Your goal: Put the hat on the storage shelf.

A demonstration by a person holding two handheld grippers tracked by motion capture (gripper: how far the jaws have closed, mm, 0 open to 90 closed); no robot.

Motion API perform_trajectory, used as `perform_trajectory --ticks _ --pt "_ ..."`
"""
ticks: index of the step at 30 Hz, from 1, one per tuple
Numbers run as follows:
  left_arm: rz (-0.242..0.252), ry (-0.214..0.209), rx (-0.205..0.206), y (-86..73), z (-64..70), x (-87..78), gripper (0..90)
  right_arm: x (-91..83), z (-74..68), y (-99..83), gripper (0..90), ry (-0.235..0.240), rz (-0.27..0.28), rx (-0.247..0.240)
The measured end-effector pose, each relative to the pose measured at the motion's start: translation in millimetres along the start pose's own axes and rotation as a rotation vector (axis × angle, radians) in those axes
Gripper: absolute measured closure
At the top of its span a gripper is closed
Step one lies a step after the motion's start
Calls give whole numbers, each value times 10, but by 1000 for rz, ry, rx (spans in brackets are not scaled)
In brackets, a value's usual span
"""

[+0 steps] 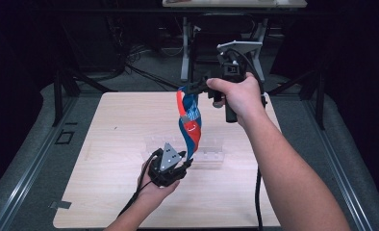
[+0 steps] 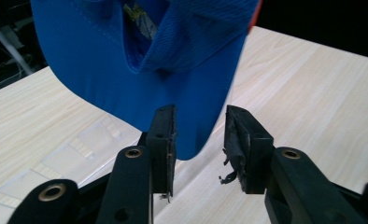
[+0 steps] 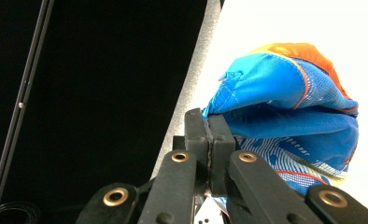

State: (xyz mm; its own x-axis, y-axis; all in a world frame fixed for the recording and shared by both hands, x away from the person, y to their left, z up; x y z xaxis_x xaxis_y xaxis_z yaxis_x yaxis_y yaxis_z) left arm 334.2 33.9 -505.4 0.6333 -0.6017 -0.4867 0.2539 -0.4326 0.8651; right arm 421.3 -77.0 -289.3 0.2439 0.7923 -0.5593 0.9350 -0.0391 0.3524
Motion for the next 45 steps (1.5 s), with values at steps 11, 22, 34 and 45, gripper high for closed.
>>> perform_trajectory --ticks 11,22,34,45 --pt "-6 10 1 -12 -61 4 835 16 15 -4 900 -3 1 4" --pt "-18 24 -8 -79 -208 -76 882 83 19 -2 900 -3 3 3" --pt "-30 13 -28 -220 -295 -126 882 227 73 -31 900 -11 -21 8" --pt "-61 13 -30 -336 -303 -23 881 340 208 -35 900 -28 -40 17"
Point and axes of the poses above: each handheld gripper's, and its own axes: x roughly forward along the jaws, y roughly out of its top, z roughly to its right, the point moved 6 cm from there along x, roughly forward along the jaws, and after that the axes turned 1 degree about x, right-handed, at the moved point
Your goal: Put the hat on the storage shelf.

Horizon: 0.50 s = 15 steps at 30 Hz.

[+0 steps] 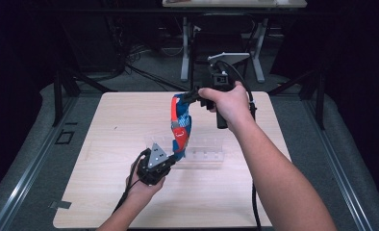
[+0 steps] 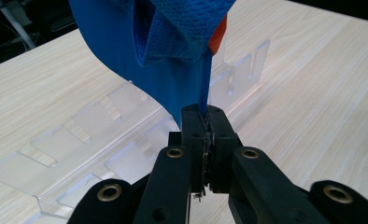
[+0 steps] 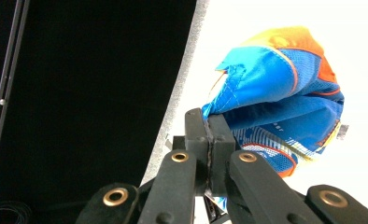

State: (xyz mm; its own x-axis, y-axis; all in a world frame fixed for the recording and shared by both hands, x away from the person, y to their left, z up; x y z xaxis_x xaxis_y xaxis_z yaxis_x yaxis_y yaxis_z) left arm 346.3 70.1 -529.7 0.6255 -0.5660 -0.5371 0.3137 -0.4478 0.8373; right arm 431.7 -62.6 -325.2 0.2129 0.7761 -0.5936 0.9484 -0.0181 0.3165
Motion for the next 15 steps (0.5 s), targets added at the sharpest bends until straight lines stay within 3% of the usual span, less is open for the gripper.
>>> perform_trajectory --ticks 15 --pt "-29 6 -36 -159 -40 97 879 135 256 -33 900 -27 -27 31"
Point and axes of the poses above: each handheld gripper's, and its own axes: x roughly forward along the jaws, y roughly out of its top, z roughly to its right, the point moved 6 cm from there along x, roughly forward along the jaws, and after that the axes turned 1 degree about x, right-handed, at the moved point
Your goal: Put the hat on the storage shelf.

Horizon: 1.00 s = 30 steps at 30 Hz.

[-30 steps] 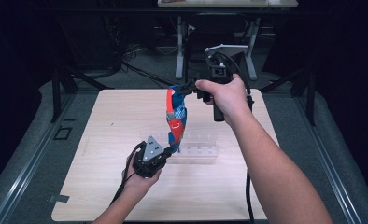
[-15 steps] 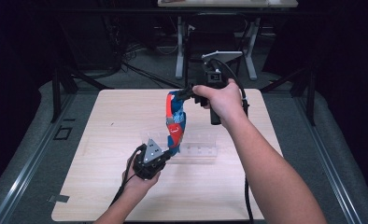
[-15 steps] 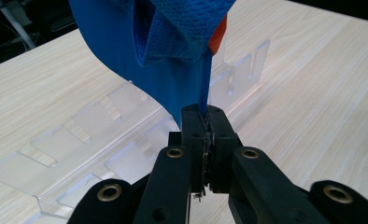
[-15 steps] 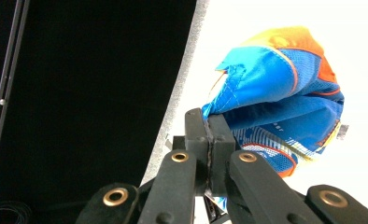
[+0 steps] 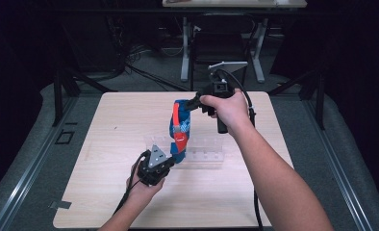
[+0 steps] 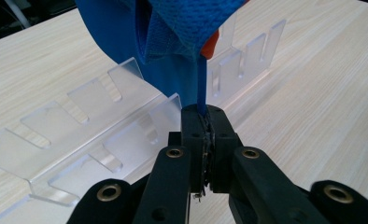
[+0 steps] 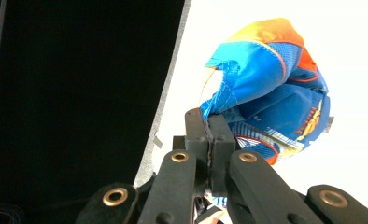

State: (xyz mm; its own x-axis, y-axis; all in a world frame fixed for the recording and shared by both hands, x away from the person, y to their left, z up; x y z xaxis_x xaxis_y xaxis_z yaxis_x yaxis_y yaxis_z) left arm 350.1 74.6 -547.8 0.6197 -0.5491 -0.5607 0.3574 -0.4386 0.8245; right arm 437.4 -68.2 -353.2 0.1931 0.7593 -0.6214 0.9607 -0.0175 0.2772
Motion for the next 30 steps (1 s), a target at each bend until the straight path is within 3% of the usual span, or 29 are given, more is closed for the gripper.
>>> perform_trajectory --ticks 20,25,30 --pt "-9 4 -20 -69 -34 16 872 21 174 -25 896 -32 -12 20" --pt "-16 9 -21 -88 -44 5 866 6 215 -39 858 -43 -27 14" --pt "-18 14 -29 -117 -66 -25 844 -78 264 -23 803 -62 -3 12"
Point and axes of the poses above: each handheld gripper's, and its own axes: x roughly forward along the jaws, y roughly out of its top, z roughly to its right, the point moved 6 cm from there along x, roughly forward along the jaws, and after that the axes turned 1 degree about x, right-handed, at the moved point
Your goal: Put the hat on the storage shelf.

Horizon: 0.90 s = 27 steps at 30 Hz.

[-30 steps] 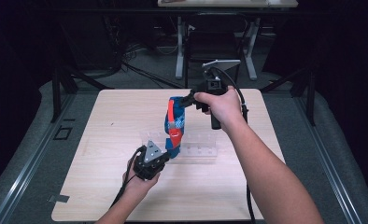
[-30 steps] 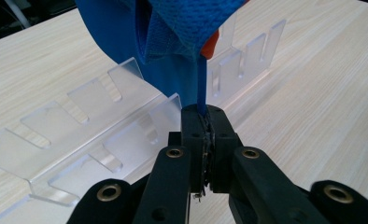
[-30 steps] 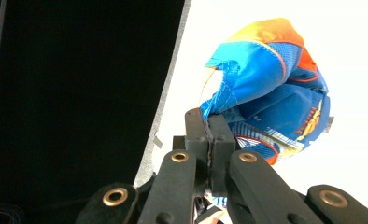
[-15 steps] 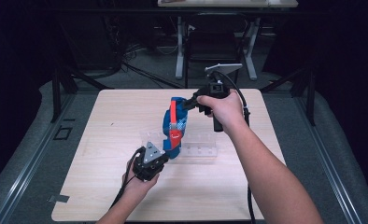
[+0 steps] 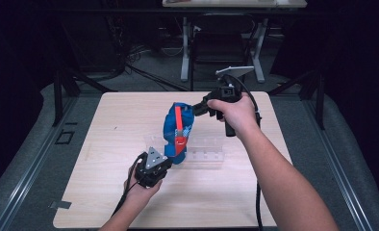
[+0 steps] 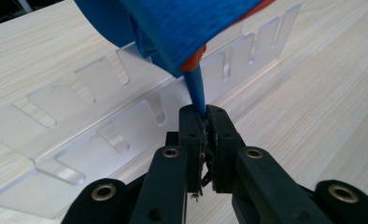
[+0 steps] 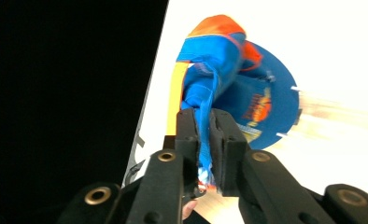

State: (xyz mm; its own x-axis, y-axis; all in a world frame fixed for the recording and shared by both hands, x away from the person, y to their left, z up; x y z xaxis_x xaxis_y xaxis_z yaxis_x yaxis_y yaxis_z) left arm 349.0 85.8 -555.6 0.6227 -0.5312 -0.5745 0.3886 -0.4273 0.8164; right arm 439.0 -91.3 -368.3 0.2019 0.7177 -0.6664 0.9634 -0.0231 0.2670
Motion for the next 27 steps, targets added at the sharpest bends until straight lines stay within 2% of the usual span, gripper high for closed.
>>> perform_trajectory --ticks 2,5,8,9,13,16,17,21,27 --pt "1 0 -2 -5 -5 -10 822 -23 18 6 798 -9 9 4" --pt "16 1 -4 -16 -21 -67 762 -120 120 -4 788 -50 17 -7" --pt "19 3 -6 -28 -31 -97 731 -152 147 -7 781 -62 28 -3" --pt "21 4 -12 -43 -53 -129 712 -196 190 -16 774 -83 32 -13" --pt "27 14 -25 -79 -102 -176 661 -237 255 -42 748 -112 55 -24" --pt "27 23 -37 -115 -150 -211 631 -246 316 -82 727 -161 54 -47" --pt "27 25 -41 -126 -163 -225 621 -252 345 -109 725 -178 38 -61" --pt "30 31 -48 -169 -206 -272 580 -241 413 -158 708 -203 49 -54" --pt "36 44 -53 -230 -267 -344 541 -261 544 -228 687 -239 34 -50"
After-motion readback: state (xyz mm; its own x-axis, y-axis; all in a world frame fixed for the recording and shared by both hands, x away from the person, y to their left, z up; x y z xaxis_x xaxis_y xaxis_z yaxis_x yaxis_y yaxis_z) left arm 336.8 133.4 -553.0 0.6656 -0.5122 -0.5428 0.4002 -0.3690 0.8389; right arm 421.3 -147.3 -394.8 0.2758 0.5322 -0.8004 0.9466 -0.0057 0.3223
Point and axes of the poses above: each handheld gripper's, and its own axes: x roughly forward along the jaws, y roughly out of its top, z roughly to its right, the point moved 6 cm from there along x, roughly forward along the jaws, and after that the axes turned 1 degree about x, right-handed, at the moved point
